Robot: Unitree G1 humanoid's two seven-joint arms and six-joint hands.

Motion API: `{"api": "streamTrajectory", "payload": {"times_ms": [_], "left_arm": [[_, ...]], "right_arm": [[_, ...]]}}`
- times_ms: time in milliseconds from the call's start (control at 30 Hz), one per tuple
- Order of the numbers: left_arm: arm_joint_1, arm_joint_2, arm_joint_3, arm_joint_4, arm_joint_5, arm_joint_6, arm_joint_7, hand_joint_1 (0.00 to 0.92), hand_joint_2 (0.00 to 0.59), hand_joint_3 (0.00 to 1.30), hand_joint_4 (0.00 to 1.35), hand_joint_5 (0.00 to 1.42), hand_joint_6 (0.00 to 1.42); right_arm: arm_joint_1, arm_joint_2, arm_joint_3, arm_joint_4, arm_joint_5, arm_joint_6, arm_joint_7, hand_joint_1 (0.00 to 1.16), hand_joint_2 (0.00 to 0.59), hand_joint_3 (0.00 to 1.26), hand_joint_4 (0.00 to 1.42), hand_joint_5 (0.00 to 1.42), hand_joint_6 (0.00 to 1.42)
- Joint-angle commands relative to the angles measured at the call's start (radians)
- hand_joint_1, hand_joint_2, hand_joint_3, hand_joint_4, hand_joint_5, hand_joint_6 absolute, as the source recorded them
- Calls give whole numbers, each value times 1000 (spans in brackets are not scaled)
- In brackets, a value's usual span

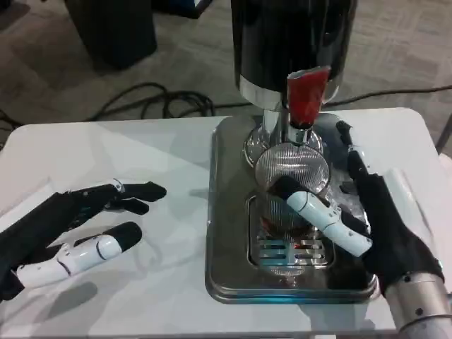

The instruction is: Grasp the cup under the faucet to collect the drink, then remove the cup.

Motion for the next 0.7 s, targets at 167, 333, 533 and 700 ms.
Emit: {"api": "streamTrajectory", "payload": {"times_ms": [167,333,533,700], "left_arm": [[18,10,-9,3,16,-5,10,170,178,302,217,255,176],[13,12,-14,6,16,-4,7,176,187,324,230,260,176],[17,19,-18,-3,14,8,-2,179,189,352,256,269,175],[34,27,-12,-5,11,10,-7,180,190,363,265,279,177]], "right_arm": [[-17,15,25,56,-2,-9,1,157,54,0,0,0,198],[-23,27,49,82,-34,2,-16,143,69,0,0,0,178],[-28,64,66,116,-80,14,-68,202,108,0,0,0,163],[-41,90,81,142,-128,39,-102,246,144,0,0,0,163]]}}
